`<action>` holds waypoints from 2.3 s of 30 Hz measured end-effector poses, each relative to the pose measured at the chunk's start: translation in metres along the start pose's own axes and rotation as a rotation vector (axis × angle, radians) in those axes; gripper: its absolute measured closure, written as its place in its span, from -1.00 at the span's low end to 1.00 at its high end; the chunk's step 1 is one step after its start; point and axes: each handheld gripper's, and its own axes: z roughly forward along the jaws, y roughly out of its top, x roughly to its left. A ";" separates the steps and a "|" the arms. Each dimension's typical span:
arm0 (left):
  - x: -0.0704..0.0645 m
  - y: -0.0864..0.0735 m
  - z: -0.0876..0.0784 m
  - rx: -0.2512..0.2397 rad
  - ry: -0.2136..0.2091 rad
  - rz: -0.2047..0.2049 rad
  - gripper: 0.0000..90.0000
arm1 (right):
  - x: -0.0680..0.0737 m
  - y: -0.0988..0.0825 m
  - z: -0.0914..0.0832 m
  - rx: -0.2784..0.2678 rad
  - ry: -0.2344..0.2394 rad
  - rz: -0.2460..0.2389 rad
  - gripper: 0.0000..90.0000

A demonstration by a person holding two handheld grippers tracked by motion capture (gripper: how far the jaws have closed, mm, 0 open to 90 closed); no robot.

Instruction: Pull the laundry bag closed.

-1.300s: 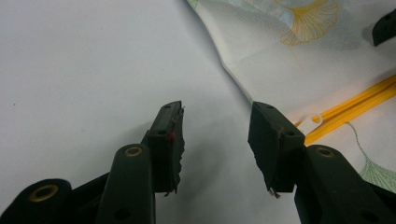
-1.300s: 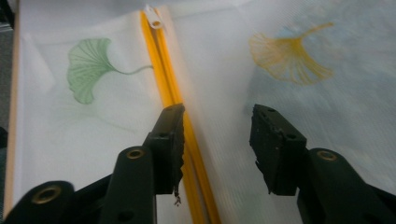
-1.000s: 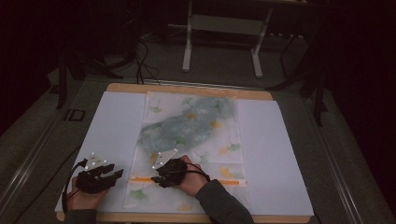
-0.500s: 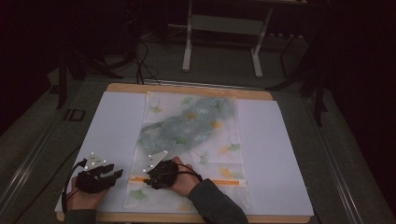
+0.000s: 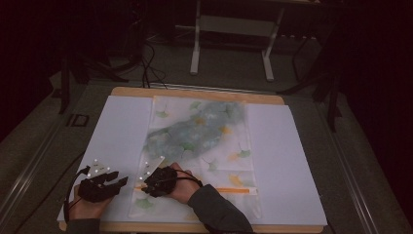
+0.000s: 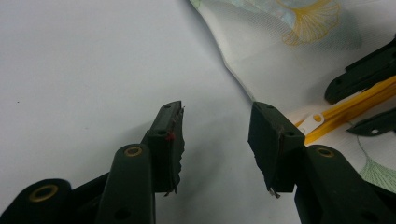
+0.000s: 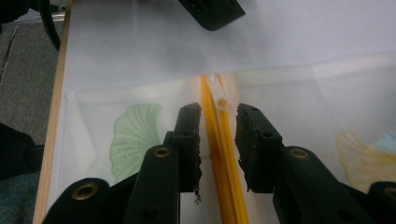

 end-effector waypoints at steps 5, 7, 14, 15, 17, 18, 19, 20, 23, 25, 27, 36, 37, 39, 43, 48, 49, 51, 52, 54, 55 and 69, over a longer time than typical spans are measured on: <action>0.001 0.000 -0.001 -0.004 0.000 -0.003 0.22 | 0.001 0.007 0.007 0.001 0.012 0.003 0.58; 0.001 0.000 -0.001 -0.004 -0.001 -0.003 0.22 | 0.001 0.008 0.009 0.001 0.017 0.015 0.60; 0.001 0.000 -0.001 -0.008 0.001 -0.001 0.22 | -0.002 0.009 0.020 0.007 0.018 0.057 0.67; 0.001 0.000 -0.001 -0.008 0.000 -0.001 0.22 | -0.002 0.010 0.021 0.003 0.020 0.062 0.68; 0.001 0.000 -0.001 -0.008 0.000 0.000 0.22 | -0.002 0.010 0.021 0.002 0.019 0.063 0.71; 0.001 0.000 -0.001 -0.008 0.000 0.000 0.22 | -0.003 0.011 0.021 0.009 0.019 0.068 0.76; 0.001 0.000 -0.001 -0.008 0.000 0.001 0.22 | -0.003 0.011 0.021 0.009 0.019 0.068 0.76; 0.001 0.000 -0.002 -0.007 -0.002 0.001 0.22 | -0.004 0.011 0.021 0.011 0.022 0.071 0.79; 0.000 0.000 -0.002 -0.003 -0.012 0.000 0.27 | -0.002 0.012 0.021 0.014 0.015 0.061 0.83; -0.001 0.000 -0.003 0.003 -0.015 0.002 0.27 | -0.001 0.012 0.021 0.021 0.015 0.056 0.84; -0.001 -0.001 -0.003 0.008 -0.017 0.003 0.27 | -0.001 0.012 0.019 0.023 0.008 0.049 0.85; -0.004 -0.001 -0.004 0.014 -0.029 -0.007 0.30 | 0.001 0.010 0.013 0.024 -0.005 0.033 0.85; -0.004 -0.001 -0.004 0.014 -0.029 -0.007 0.30 | 0.001 0.010 0.013 0.024 -0.005 0.033 0.85; -0.005 -0.001 -0.004 0.016 -0.037 -0.008 0.30 | 0.002 0.010 0.013 0.024 -0.010 0.031 0.85; -0.006 -0.001 -0.004 0.018 -0.046 -0.012 0.29 | 0.002 0.010 0.012 0.019 -0.012 0.027 0.86; -0.009 -0.004 -0.007 0.020 -0.083 -0.028 0.27 | 0.002 0.009 0.008 0.017 -0.014 0.022 0.86; -0.010 -0.004 -0.007 0.023 -0.096 -0.028 0.27 | 0.002 0.008 0.008 0.014 -0.018 0.025 0.86; -0.012 -0.005 -0.007 0.022 -0.112 -0.028 0.24 | 0.003 0.009 0.007 0.018 -0.019 0.022 0.86; -0.013 -0.005 -0.007 0.024 -0.122 -0.026 0.23 | 0.003 0.009 0.007 0.017 -0.017 0.017 0.86; -0.015 -0.005 -0.007 0.026 -0.131 -0.019 0.23 | 0.003 0.009 0.007 0.017 -0.017 0.017 0.86; -0.018 -0.005 -0.007 0.032 -0.141 -0.008 0.23 | 0.003 0.009 0.007 0.013 -0.019 0.018 0.86; -0.030 -0.002 0.003 0.078 -0.218 0.032 0.23 | 0.004 0.011 0.000 0.013 -0.036 -0.006 0.86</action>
